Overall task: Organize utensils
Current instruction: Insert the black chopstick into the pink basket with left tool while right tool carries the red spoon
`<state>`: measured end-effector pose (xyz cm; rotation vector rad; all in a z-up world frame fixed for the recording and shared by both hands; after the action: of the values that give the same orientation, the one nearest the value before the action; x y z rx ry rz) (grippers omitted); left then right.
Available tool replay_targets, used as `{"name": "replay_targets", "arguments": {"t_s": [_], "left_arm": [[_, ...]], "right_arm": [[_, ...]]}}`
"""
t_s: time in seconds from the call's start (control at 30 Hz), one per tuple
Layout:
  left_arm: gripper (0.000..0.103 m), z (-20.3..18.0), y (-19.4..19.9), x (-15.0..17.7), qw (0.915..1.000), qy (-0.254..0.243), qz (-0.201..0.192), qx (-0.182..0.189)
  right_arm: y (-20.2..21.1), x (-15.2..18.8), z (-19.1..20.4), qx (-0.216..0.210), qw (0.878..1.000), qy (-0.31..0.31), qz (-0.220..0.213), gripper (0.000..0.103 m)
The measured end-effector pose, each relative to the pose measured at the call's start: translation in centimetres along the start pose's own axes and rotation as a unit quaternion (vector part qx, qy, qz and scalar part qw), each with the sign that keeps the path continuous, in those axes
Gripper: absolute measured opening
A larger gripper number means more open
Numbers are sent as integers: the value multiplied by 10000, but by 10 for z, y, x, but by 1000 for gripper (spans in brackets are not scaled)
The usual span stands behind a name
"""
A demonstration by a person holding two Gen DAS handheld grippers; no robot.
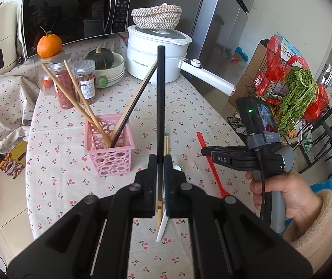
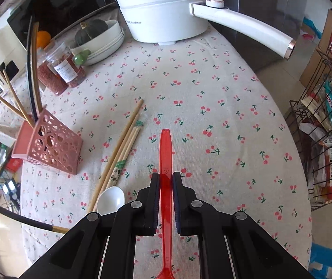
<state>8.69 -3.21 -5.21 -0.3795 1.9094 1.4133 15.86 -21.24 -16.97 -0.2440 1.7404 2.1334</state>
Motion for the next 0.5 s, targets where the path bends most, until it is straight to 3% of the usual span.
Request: {"name": "replay_targets", "arguments": {"t_s": [0.5], "left_arm": [[6, 6, 43, -28, 9973, 178, -709, 114]], "right_arm": [[114, -11, 31, -1009, 9839, 56, -1472, 10]]}}
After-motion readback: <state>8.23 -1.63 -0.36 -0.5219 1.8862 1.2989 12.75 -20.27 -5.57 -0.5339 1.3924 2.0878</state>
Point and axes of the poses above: each gripper's, at about its wrist camera, not at the fingertips, and y roughly against the way its jaws point, z to its left, x to its underside, the point moved 5 cm from there along -y, roughly the way its jaws point, and after that the axes turned 7 degrees about -y, right-handed, at the moved point
